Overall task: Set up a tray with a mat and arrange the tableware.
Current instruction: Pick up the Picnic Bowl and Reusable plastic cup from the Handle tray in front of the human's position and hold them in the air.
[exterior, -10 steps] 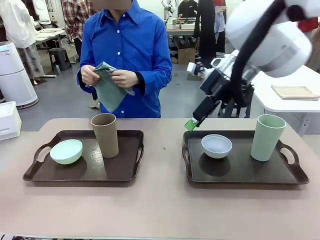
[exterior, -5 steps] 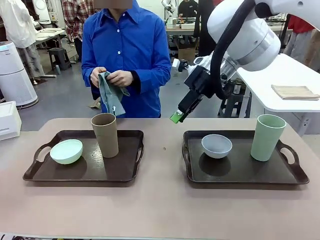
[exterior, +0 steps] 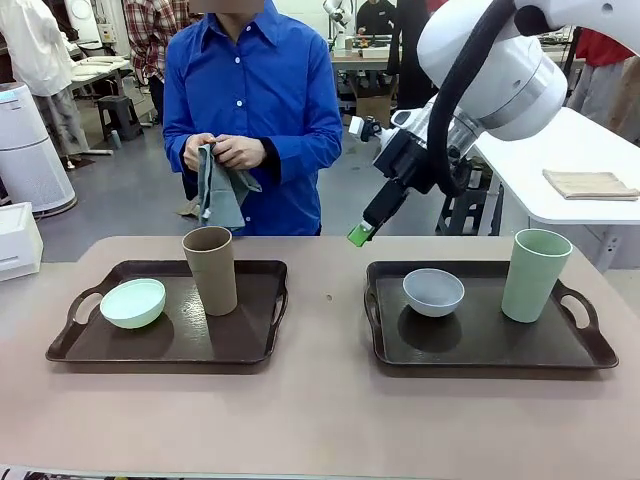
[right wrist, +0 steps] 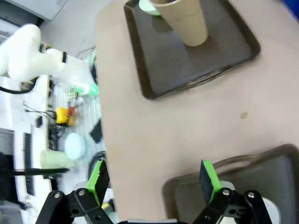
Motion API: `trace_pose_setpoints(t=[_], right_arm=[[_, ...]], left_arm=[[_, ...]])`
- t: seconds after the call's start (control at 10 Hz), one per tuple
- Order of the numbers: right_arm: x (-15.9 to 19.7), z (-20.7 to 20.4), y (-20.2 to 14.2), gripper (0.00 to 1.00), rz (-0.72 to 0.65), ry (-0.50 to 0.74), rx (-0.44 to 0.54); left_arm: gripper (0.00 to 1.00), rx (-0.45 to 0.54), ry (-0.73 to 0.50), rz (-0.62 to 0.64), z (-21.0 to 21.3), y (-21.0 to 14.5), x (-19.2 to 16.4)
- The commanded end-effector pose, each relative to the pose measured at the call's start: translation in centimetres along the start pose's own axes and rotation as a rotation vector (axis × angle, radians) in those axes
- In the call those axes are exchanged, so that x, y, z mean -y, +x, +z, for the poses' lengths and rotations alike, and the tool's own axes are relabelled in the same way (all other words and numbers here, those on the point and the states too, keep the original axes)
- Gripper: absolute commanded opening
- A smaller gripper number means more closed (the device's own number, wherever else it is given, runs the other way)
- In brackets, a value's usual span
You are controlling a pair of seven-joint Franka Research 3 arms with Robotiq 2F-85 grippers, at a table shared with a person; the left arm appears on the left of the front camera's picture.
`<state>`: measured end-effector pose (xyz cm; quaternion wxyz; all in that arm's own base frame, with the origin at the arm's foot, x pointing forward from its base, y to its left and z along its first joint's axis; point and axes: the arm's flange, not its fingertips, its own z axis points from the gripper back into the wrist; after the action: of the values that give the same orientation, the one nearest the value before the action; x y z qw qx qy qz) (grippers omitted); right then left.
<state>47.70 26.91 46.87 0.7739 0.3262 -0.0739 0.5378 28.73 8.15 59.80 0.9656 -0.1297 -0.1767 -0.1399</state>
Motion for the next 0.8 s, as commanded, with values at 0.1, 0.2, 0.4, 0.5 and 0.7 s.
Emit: trace_pose_setpoints(t=[0.1,0.2,0.4,0.5,0.7], right_arm=[[1.9,-3.4,1.0,1.00,0.446,-0.255,-0.057],[2.2,-4.0,1.5,1.00,0.517,-0.247,-0.054],[4.0,-6.1,2.2,1.00,0.700,-0.130,0.007],[4.6,-7.1,2.8,1.00,0.765,-0.097,0.033],[6.1,-8.8,4.7,1.00,0.799,-0.055,0.060]], left_arm=[[1.00,-0.053,0.064,0.077,-0.6,1.8,1.2],[1.00,-0.084,0.076,0.127,-0.8,2.4,1.3],[1.00,-0.154,0.081,0.235,-2.5,2.7,0.6],[1.00,-0.186,0.084,0.289,-3.7,2.5,0.0],[1.00,-0.224,0.111,0.325,-6.4,2.5,-1.0]])
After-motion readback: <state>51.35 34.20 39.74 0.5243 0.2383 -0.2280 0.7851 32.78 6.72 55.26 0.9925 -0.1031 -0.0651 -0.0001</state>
